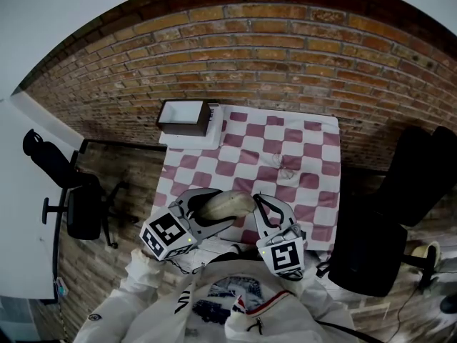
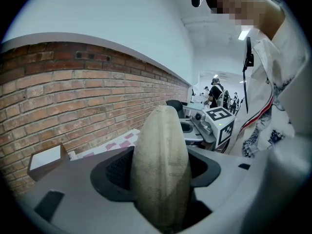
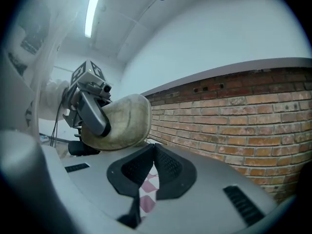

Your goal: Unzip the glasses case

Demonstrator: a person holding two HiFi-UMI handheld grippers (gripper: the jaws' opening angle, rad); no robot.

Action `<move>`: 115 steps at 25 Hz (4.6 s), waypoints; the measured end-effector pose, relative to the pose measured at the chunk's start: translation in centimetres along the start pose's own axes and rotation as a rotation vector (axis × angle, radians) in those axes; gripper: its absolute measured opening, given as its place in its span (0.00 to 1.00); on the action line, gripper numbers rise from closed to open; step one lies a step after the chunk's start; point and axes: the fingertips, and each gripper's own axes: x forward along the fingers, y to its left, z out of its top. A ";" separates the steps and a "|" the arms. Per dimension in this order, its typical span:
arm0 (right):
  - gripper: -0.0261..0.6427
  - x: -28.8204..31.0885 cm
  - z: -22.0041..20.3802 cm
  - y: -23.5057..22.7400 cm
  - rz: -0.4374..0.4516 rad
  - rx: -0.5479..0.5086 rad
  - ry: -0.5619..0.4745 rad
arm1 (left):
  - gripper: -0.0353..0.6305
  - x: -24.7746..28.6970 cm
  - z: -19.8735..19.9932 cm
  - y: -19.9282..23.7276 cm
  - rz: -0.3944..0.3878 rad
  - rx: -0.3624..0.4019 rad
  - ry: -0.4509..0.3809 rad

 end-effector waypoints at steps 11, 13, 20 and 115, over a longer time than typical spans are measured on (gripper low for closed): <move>0.06 -0.4 -0.6 -0.2 -0.020 -0.048 0.047 | 0.49 0.5 -0.6 -0.5 -0.025 -0.040 0.030; 0.06 -0.5 -0.7 -0.3 -0.024 -0.063 0.058 | 0.49 0.6 -0.6 -0.6 -0.028 -0.044 0.036; 0.06 -1.0 -1.1 -0.7 -0.067 -0.084 0.070 | 0.49 1.2 -1.7 -1.0 -0.041 -0.046 0.067; 0.07 11.2 -2.4 11.3 -0.025 -1.002 0.426 | 0.49 -3.3 -16.3 8.9 -0.112 0.334 0.529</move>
